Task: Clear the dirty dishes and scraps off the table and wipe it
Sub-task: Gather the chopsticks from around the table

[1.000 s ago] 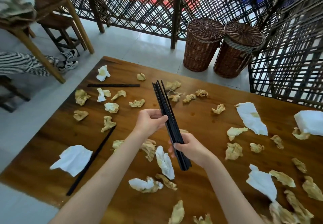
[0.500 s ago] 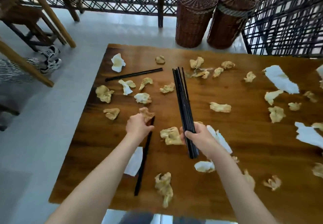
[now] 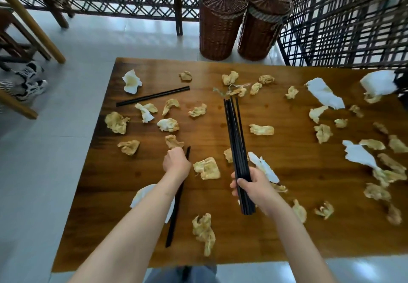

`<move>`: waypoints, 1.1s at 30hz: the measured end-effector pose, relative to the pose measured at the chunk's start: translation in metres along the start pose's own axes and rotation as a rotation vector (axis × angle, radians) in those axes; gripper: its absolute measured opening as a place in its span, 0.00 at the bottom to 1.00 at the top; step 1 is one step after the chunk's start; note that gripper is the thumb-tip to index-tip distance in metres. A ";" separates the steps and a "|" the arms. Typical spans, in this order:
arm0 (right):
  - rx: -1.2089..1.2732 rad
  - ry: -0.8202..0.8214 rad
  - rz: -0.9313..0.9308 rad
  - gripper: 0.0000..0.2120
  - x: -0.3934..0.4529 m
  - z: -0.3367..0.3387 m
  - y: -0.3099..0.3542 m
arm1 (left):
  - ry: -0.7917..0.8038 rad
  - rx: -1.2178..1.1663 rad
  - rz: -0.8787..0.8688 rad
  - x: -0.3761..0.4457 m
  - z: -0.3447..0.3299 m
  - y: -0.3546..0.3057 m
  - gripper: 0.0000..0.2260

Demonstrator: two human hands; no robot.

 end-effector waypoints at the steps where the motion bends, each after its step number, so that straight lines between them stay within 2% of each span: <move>1: -0.002 0.001 -0.001 0.08 -0.002 0.001 -0.001 | 0.006 0.006 0.005 -0.001 -0.001 -0.001 0.12; 16: -0.019 -0.016 -0.003 0.08 -0.012 0.020 -0.003 | 0.025 -0.038 0.070 -0.002 -0.002 -0.010 0.11; 24: -0.022 -0.015 -0.011 0.08 -0.010 0.021 -0.001 | -0.054 -0.157 0.018 -0.004 0.023 -0.004 0.12; 27: -0.041 0.000 -0.004 0.08 -0.008 0.017 0.003 | -0.140 -0.279 -0.047 -0.005 0.053 0.001 0.14; 29: -0.057 0.012 0.004 0.08 -0.006 0.013 0.005 | -0.164 -0.391 -0.109 -0.011 0.076 0.001 0.10; 31: -0.057 0.027 0.005 0.08 -0.005 0.010 0.008 | -0.129 -0.536 -0.185 -0.020 0.096 -0.002 0.04; 33: -0.058 0.047 0.011 0.07 -0.005 0.005 0.012 | -0.029 -0.703 -0.240 -0.034 0.111 -0.011 0.04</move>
Point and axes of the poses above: each hand's wrist, its own x-axis towards the middle knuckle, its own z-axis out of the back of the hand, y = z × x, the point moved 8 cm from there along x, towards the middle knuckle, and after that the axes turned 13 degrees about x, right-handed, at the moved point
